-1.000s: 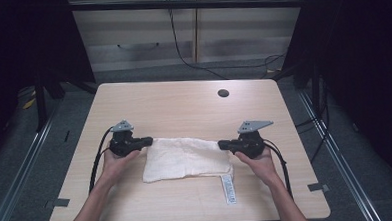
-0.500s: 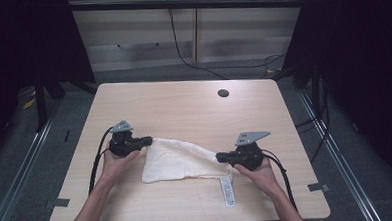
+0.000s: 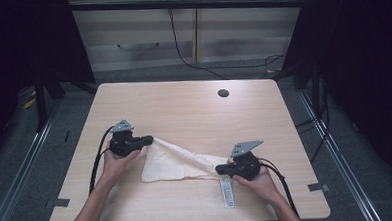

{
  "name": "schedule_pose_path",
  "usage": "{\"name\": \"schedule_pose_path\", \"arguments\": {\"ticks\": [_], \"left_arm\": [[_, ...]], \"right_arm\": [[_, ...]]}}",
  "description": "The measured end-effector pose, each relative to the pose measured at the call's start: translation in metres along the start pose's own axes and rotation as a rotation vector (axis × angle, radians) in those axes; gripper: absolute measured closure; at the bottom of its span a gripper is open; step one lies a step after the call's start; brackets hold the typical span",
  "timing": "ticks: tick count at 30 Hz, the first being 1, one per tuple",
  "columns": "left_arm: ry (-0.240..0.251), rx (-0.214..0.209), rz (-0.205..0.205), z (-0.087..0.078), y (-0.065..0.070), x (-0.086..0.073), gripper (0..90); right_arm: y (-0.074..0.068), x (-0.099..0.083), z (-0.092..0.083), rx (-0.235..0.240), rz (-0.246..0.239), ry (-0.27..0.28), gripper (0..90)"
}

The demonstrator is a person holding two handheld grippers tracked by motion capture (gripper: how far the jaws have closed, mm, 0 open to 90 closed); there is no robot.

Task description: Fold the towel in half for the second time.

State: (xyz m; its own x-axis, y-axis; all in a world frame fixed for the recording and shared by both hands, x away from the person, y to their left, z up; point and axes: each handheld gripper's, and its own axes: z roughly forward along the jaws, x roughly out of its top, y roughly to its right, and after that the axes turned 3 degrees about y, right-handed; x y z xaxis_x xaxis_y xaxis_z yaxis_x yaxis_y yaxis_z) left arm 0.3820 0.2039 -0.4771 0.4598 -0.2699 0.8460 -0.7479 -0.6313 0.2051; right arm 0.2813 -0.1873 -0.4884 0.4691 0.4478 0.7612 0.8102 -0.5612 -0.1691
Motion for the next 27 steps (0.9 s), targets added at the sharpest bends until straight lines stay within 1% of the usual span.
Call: {"name": "schedule_pose_path", "arguments": {"ticks": [2,3,5,7,9,11,12,14,17,18,20,21,23,24,26,27], "left_arm": [[0.009,-0.002,-0.011,0.0,0.0,0.001,86.1],[0.01,-0.004,-0.007,-0.001,0.001,0.001,86.1],[0.021,-0.01,-0.007,-0.003,0.002,0.003,86.1],[0.033,-0.012,-0.009,-0.003,0.003,0.004,86.1],[0.043,-0.016,-0.011,-0.003,0.004,0.006,86.1],[0.051,-0.021,-0.012,-0.002,0.005,0.009,86.1],[0.052,-0.026,-0.008,-0.001,0.006,0.01,86.1],[0.053,-0.028,0.003,0.003,0.01,0.015,86.1],[0.055,-0.034,0.019,0.008,0.015,0.023,86.1],[0.052,-0.03,0.031,0.009,0.016,0.027,86.1],[0.063,-0.027,0.039,0.009,0.017,0.035,86.1],[0.073,-0.028,0.035,0.009,0.018,0.038,86.1],[0.085,-0.03,0.048,0.007,0.018,0.045,86.1],[0.09,-0.029,0.052,0.007,0.018,0.047,86.1],[0.105,-0.032,0.064,0.006,0.02,0.05,86.1],[0.111,-0.033,0.07,0.005,0.023,0.051,86.1]], "right_arm": [[0.002,-0.002,0.004,0.003,0.008,-0.01,87.2],[0.003,-0.002,0.006,-0.003,0.004,-0.019,87.2],[0.004,-0.004,0.01,0.008,0.017,-0.041,87.2],[0.006,-0.003,0.011,0.015,0.031,-0.041,87.3],[0.01,-0.002,0.011,-0.005,0.036,-0.048,87.4],[0.013,-0.001,0.012,-0.005,0.058,-0.048,87.5],[0.016,0.0,0.013,-0.006,0.063,-0.045,87.6],[0.019,0.001,0.013,0.0,0.093,-0.057,87.5],[0.022,0.004,0.015,-0.013,0.095,-0.066,87.6],[0.023,0.005,0.015,-0.023,0.097,-0.067,87.6],[0.027,0.006,0.016,-0.035,0.103,-0.064,87.6],[0.03,0.007,0.015,-0.04,0.109,-0.063,87.6],[0.036,0.007,0.014,-0.052,0.125,-0.059,87.7],[0.04,0.006,0.013,-0.056,0.139,-0.055,87.7],[0.045,0.006,0.012,-0.078,0.14,-0.054,87.8],[0.048,0.007,0.012,-0.08,0.146,-0.056,87.8]]}}
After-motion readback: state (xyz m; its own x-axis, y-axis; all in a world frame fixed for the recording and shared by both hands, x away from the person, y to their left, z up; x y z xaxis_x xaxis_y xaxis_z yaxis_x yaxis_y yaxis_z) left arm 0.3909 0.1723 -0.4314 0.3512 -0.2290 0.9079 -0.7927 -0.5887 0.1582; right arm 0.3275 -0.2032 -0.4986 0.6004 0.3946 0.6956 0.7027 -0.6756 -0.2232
